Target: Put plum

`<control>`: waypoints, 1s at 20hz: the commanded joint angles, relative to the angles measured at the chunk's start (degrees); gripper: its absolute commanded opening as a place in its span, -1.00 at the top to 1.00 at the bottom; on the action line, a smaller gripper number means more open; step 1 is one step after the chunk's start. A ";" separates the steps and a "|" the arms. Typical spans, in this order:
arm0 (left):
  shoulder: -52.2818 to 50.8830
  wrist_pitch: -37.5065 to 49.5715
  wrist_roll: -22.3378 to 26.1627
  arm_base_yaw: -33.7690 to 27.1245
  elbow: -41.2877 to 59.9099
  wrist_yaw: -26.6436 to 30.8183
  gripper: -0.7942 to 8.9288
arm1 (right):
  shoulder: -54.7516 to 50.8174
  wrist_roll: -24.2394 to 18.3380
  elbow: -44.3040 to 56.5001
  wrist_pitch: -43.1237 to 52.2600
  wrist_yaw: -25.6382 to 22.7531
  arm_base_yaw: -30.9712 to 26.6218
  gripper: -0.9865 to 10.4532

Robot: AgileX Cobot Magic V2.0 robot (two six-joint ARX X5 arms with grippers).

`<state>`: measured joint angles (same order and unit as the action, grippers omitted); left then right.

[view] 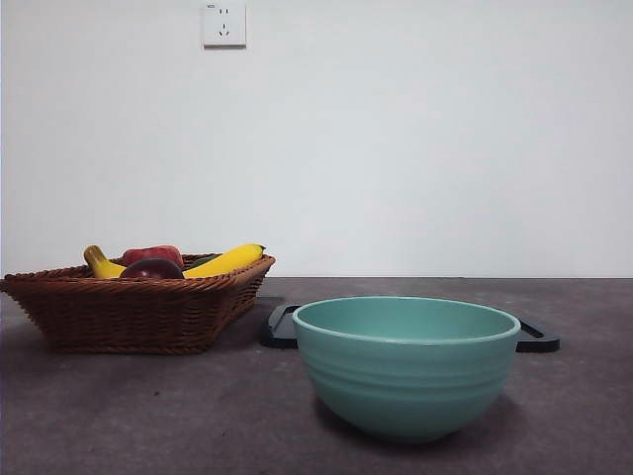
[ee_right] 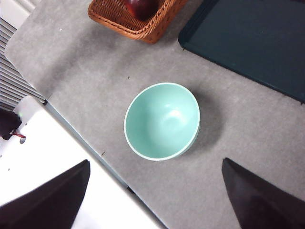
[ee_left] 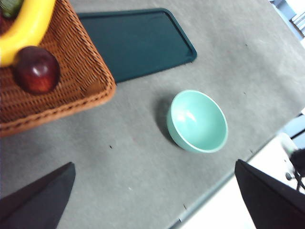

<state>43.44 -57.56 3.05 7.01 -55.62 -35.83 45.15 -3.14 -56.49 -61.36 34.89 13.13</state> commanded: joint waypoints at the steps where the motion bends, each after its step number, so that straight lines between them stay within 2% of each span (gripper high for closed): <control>1: 1.99 2.10 -1.22 0.26 -1.33 0.33 -0.32 | 0.46 0.81 -1.05 1.64 0.20 0.26 0.05; 7: 7.65 8.48 -3.04 1.60 -1.51 4.15 -0.32 | 0.50 1.66 -1.05 3.32 0.09 0.26 0.05; 13: 17.25 14.12 -4.17 3.93 -4.70 12.57 -0.32 | 0.50 1.66 -1.05 3.32 0.02 0.26 0.05; 20: 36.61 15.58 -4.35 8.33 -15.39 25.66 -0.32 | 0.50 1.64 -1.05 3.41 -0.39 0.26 0.05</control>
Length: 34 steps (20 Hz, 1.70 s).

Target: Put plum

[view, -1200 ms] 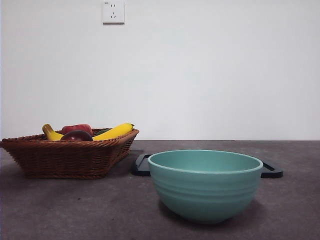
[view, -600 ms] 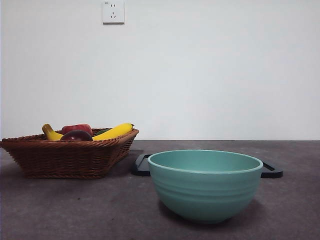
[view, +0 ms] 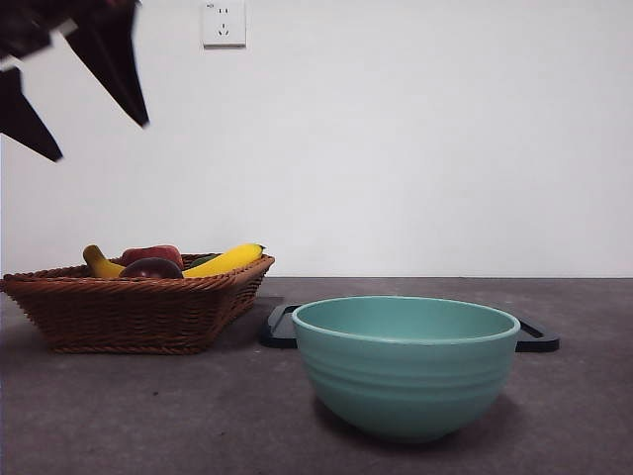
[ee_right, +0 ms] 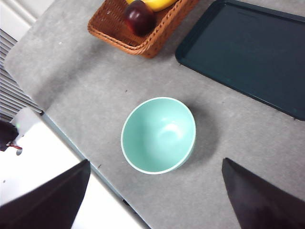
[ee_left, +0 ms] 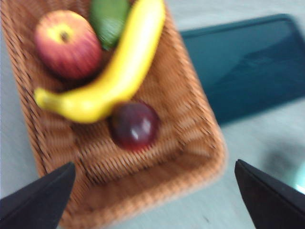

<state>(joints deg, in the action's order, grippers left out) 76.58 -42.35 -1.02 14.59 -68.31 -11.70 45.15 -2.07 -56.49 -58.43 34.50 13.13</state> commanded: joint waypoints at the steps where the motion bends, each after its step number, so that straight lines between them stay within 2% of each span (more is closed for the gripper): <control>1: 5.73 0.48 -0.26 1.11 -3.82 1.95 -0.32 | 0.50 0.59 -1.05 0.52 -0.02 0.26 0.05; 7: 16.31 3.37 -0.11 2.60 -5.35 3.28 -0.32 | 0.50 0.59 -1.05 0.55 0.00 0.26 0.05; 11: 21.42 6.01 0.15 3.13 -5.35 6.10 -0.32 | 0.50 0.57 -1.05 0.55 0.00 0.26 0.05; 20: 26.97 8.48 0.11 3.56 -5.35 6.12 -0.30 | 0.50 0.59 -1.05 1.25 -0.02 0.26 0.05; 21: 27.21 8.59 0.09 3.56 -5.35 6.12 -0.28 | 0.50 0.59 -1.05 1.44 -0.02 0.26 0.05; 25: 27.28 8.79 0.11 3.54 -5.35 6.12 0.06 | 0.50 0.59 -1.05 1.90 -0.02 0.26 0.05; 30: 27.28 8.68 0.04 3.78 -5.35 6.10 0.28 | 0.50 0.59 -1.05 1.86 -0.02 0.26 0.05; 34: 26.75 8.39 0.07 4.09 -5.38 5.03 0.28 | 0.48 0.59 -1.05 1.86 0.00 0.26 0.05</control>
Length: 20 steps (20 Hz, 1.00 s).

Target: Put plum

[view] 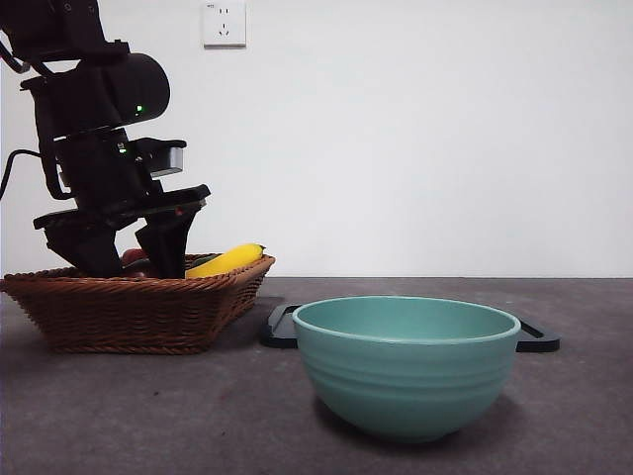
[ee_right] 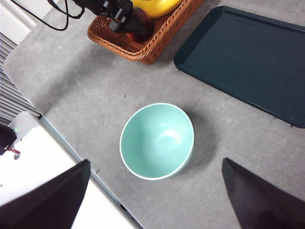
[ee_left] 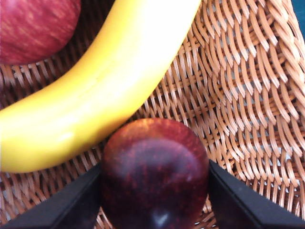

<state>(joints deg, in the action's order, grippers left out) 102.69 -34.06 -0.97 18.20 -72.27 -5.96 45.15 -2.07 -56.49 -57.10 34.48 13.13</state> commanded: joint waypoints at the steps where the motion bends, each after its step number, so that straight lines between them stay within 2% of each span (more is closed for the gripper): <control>1: 0.09 0.09 0.02 0.55 -1.44 -0.74 0.28 | 0.48 0.57 -1.05 0.52 0.00 0.26 0.05; 7: -10.01 -2.14 0.09 2.64 -3.19 -2.27 0.27 | 0.48 0.57 -1.05 0.52 0.00 0.26 0.05; 9: -14.49 -2.91 0.09 4.74 -3.39 -4.76 0.27 | 0.48 0.57 -1.05 0.52 -0.02 0.26 0.05; 12: -20.35 -5.33 0.11 10.27 -3.39 -9.79 0.27 | 0.48 0.59 -1.05 0.50 -0.02 0.24 0.05; 16: -22.08 -7.78 0.98 19.39 -3.37 -9.77 0.27 | 0.46 0.57 -1.05 0.52 -0.02 0.24 0.05; 20: -19.08 -7.98 1.99 26.99 -3.37 -9.62 0.27 | 0.44 0.59 -1.05 0.50 -0.02 0.24 0.05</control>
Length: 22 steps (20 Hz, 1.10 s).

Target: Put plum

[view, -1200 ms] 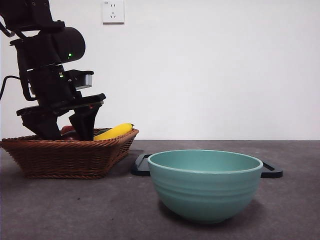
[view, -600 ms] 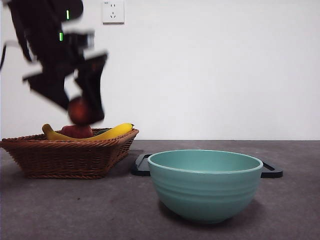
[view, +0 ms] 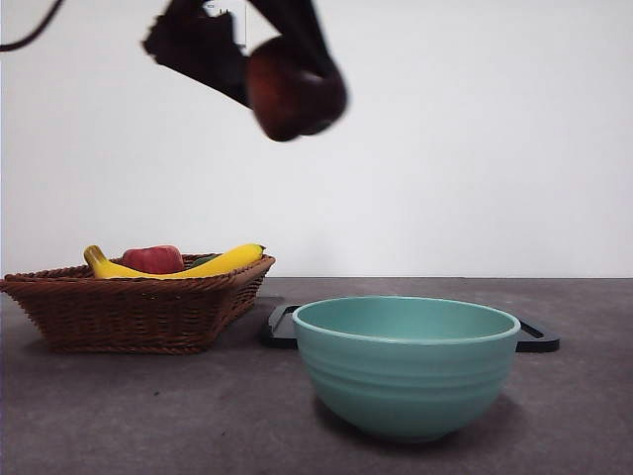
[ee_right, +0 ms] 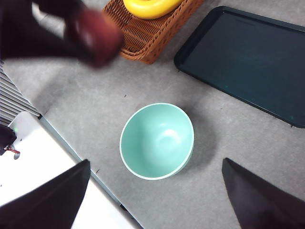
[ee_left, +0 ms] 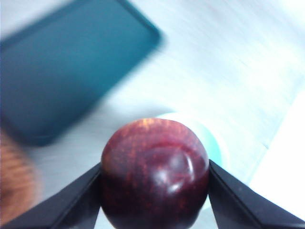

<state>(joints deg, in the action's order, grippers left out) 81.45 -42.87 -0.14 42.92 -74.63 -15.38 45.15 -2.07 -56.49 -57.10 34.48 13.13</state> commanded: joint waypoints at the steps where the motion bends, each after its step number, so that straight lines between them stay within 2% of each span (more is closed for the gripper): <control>1: 3.19 1.09 1.64 3.78 -1.01 0.13 0.28 | 0.44 0.59 -1.05 0.50 -0.02 0.24 0.05; 5: 9.03 1.81 4.55 8.87 -1.01 2.97 0.27 | 0.44 0.59 -1.05 0.50 -0.02 0.24 0.05; 10: 16.81 3.45 7.69 12.31 -1.01 6.71 0.27 | 0.46 0.59 -1.05 0.48 -0.02 0.24 0.05; 15: 21.92 6.08 9.77 13.53 -1.01 9.92 0.27 | 0.46 0.59 -1.05 0.46 -0.02 0.24 0.05; 22: 25.73 6.86 10.64 13.64 -1.01 10.10 0.26 | 0.44 0.59 -1.05 0.46 -0.02 0.24 0.05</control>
<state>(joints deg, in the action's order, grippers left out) 105.78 -36.23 9.80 55.79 -74.63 -5.28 45.15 -2.07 -56.49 -57.10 34.46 13.13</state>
